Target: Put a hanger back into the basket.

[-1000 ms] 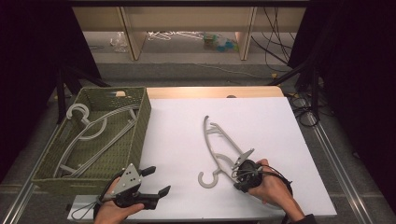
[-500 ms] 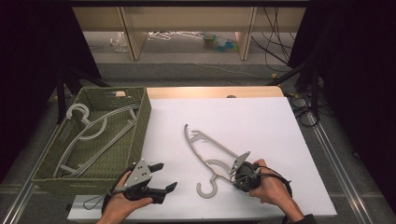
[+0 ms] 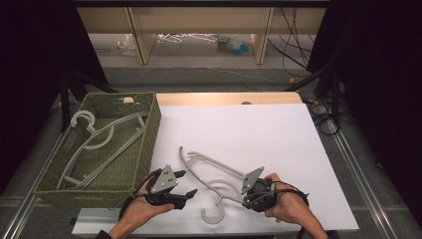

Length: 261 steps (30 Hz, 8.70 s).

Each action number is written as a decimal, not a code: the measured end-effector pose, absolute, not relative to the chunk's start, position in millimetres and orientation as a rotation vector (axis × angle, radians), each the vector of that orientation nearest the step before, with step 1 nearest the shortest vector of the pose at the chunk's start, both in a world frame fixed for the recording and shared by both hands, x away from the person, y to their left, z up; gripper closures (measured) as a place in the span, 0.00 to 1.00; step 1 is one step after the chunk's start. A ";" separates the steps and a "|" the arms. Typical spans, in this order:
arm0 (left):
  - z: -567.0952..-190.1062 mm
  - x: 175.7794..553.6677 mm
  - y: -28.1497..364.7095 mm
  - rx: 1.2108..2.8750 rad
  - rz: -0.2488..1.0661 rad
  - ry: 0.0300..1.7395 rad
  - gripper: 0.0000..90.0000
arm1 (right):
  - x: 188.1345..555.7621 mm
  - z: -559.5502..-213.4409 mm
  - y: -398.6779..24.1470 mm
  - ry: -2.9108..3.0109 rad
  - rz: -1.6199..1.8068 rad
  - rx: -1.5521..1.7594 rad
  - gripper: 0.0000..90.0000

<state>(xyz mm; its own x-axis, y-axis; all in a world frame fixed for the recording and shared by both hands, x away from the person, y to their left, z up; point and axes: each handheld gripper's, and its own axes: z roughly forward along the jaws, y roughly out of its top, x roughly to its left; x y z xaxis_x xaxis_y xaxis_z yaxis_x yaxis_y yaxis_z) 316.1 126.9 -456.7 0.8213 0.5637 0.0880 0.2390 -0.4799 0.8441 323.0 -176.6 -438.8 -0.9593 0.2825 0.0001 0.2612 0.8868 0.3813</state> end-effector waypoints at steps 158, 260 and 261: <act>-315.9 329.6 218.6 1.677 0.224 0.820 0.88 | 308.8 -423.0 -204.6 2.509 1.222 0.802 0.26; -381.5 404.5 384.6 1.845 0.396 1.204 0.87 | 310.5 -427.3 -202.4 2.553 1.198 0.814 0.26; -383.1 405.1 384.6 1.850 0.398 1.210 0.87 | 310.6 -427.4 -202.5 2.553 1.198 0.814 0.26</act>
